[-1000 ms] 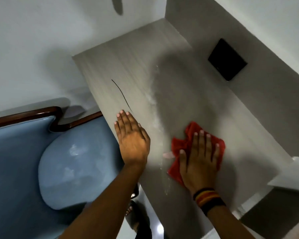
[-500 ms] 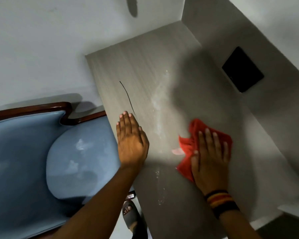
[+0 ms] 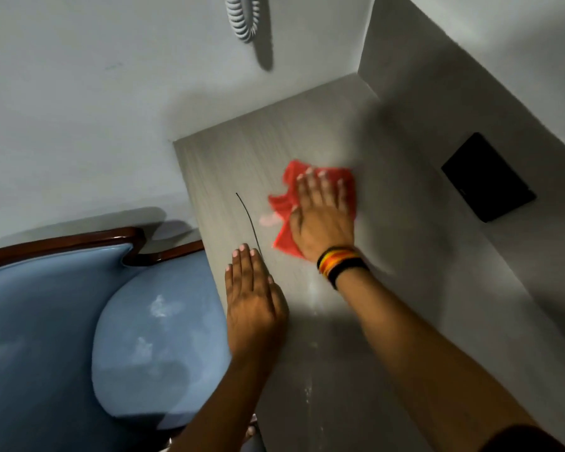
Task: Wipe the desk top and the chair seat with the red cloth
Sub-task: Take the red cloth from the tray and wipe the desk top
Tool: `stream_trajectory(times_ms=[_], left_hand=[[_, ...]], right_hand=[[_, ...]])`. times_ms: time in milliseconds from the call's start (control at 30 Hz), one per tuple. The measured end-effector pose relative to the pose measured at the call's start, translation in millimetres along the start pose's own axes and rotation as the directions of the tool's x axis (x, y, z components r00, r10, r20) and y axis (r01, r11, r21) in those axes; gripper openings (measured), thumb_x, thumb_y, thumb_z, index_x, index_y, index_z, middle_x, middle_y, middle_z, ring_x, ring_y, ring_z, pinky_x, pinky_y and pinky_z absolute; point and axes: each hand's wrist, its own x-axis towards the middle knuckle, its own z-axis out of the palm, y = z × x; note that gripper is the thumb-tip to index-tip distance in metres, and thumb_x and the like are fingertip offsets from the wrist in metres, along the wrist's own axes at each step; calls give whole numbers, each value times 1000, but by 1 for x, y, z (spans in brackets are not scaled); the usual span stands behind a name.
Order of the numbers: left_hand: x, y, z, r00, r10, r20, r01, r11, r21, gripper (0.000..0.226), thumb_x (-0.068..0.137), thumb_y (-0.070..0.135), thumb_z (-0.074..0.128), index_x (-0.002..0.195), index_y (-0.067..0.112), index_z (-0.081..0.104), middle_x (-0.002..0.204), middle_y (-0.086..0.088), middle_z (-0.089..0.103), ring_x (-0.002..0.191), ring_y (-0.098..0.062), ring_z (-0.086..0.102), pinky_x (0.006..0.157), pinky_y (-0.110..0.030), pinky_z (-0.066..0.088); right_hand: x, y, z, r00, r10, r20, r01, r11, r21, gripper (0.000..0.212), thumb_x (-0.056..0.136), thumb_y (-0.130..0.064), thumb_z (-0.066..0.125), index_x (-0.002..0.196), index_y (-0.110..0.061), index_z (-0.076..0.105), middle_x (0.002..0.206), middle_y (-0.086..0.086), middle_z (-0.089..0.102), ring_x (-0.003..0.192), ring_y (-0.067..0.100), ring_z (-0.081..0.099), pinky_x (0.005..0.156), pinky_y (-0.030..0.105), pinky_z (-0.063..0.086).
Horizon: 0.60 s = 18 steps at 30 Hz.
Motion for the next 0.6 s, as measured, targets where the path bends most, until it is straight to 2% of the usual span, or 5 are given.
stream_trajectory(times_ms=[100,233,367,500,600], left_hand=[[-1,-1,-3,1000,24,-4,-24,999,25,60,106,19,37,162,0,27,173,-17,19,163,-29,14,131,-52,20],[2,-1,1,1000,1,-4,-1,999,41,60,105,19,37,162,1,28,173,-15,20,163,-28,14,131,-51,20],[3,-4,5,1000,17,-14,-16,998,66,62,104,19,36,163,2,27,174,-13,18,163,-26,12,133,-45,14],[3,-3,3,1000,30,-6,-30,996,80,63,103,22,34,162,2,30,173,-14,19,162,-28,17,132,-43,13],[3,-1,-1,1000,16,11,-17,996,87,62,104,23,34,163,4,29,173,-12,18,163,-27,17,132,-44,15]], right_hand=[[-56,27,2,991,-131,7,131,991,-34,69,95,-40,35,161,-20,30,170,2,28,159,25,23,129,54,13],[-34,96,-5,997,69,-19,-70,996,-55,70,91,-38,36,159,-20,35,167,6,36,153,29,34,127,56,20],[87,66,-16,979,205,-18,-205,978,25,70,95,-37,34,161,-14,30,170,9,28,158,32,23,129,57,9],[91,-36,0,995,-96,32,96,995,8,68,97,-39,36,161,-15,30,171,6,25,160,28,18,130,55,7],[42,-25,7,956,-293,12,293,956,2,66,96,-41,32,158,-19,38,169,2,33,157,25,27,129,54,16]])
